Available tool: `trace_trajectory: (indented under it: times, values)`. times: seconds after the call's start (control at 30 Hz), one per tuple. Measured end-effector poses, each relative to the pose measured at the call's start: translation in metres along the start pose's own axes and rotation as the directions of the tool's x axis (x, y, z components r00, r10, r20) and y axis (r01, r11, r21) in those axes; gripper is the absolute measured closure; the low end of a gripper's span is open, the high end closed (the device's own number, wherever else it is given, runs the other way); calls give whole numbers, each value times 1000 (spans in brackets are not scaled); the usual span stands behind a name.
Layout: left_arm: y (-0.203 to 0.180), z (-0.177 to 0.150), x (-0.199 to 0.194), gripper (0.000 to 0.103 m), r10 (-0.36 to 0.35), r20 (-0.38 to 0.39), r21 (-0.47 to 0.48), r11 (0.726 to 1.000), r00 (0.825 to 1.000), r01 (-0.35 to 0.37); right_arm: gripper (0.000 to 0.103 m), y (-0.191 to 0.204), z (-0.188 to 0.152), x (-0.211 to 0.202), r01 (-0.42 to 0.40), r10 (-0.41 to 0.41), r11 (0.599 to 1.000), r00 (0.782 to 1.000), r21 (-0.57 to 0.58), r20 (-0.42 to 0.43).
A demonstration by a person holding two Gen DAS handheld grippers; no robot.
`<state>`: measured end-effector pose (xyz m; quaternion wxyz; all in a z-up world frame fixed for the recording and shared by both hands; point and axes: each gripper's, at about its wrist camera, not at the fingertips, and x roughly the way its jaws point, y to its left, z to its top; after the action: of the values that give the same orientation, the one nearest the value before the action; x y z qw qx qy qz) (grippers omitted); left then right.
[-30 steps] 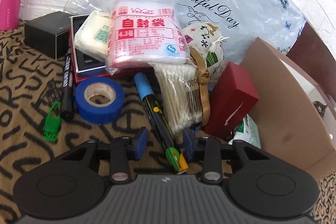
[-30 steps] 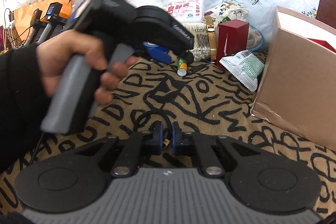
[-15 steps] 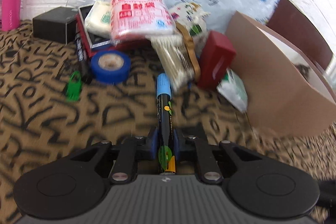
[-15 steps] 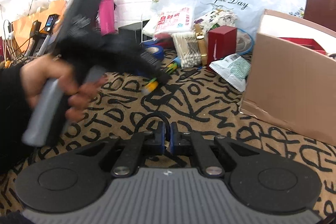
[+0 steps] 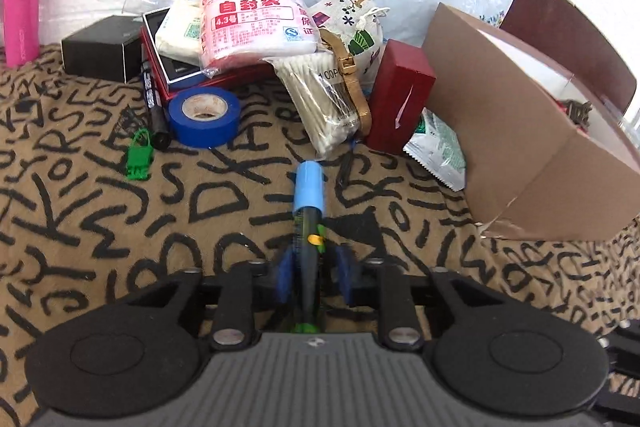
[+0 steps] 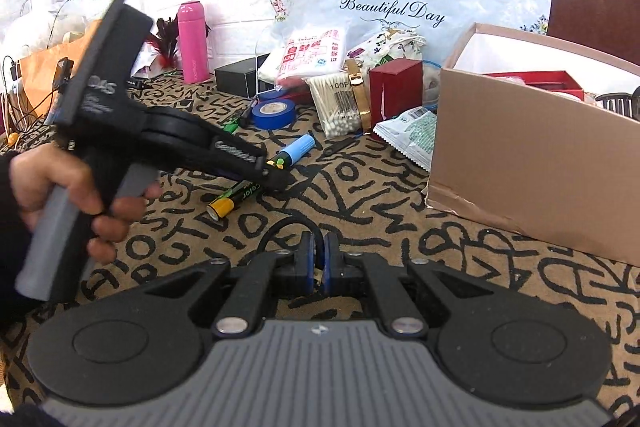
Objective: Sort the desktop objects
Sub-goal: 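Carry the marker with the left tool over the cardboard box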
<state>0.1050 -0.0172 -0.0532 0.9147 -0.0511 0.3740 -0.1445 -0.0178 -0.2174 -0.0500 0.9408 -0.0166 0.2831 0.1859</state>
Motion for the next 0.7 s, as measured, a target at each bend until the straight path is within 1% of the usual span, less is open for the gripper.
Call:
trace_trajectory:
  times: [0.17,0.27,0.4,0.5,0.57,0.7]
  values:
    - [-1,-2,-12,88,-14,-6,-3,1000,1000,14,101,-3,3,-6,4,-4,1000,1000,5,22]
    - [-8,-1,-26,88,-32,22,4,999,999,32,101,-5,5,-12,9,-10,1000,999,5,39]
    - [-24,9,-46,88,-86,74,31,996,994,84,101,-11,11,-22,27,-27,1000,997,0,72]
    - [-41,21,-58,88,-140,112,51,990,984,135,101,-22,20,-35,57,-57,998,992,3,112]
    - [-56,31,-64,88,-183,131,66,982,974,176,101,-32,27,-47,80,-81,997,986,9,144]
    - [-89,54,-72,88,-261,167,106,964,951,246,101,-55,44,-71,160,-161,987,962,22,220]
